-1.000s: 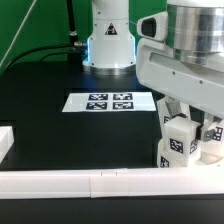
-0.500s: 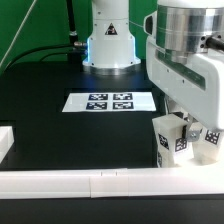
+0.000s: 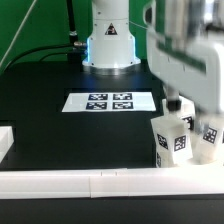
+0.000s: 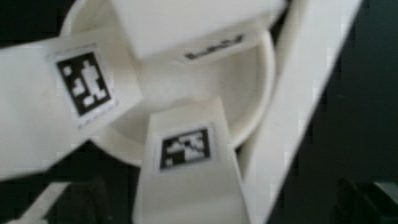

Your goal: Assemble stool

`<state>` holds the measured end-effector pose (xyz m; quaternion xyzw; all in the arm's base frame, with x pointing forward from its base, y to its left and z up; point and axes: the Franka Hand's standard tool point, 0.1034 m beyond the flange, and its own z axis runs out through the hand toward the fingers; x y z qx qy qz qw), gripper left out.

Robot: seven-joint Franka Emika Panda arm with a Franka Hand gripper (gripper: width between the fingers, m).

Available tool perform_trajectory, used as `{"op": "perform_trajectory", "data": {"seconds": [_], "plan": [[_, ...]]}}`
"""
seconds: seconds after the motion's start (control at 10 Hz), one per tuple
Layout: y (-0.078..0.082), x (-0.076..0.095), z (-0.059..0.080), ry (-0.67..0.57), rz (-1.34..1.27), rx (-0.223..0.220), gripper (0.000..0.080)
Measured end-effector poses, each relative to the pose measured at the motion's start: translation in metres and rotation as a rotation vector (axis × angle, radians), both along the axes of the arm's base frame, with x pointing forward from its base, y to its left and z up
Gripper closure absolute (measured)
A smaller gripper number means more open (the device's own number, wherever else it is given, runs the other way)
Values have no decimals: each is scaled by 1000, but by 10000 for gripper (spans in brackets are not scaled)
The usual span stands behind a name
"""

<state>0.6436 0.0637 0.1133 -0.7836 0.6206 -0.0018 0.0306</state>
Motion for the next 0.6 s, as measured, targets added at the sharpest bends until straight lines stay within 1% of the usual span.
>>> {"op": "perform_trajectory", "data": {"seconds": [0.1,0.2,0.3,0.4,0.6], "plan": [[-7,0,15,-18,4,14,155],[-12,1,26,-32,9,18,155],[-14,2,30,-37,9,18,151],[-13,1,26,-33,11,17,151],[-12,1,25,-31,12,16,151]]}}
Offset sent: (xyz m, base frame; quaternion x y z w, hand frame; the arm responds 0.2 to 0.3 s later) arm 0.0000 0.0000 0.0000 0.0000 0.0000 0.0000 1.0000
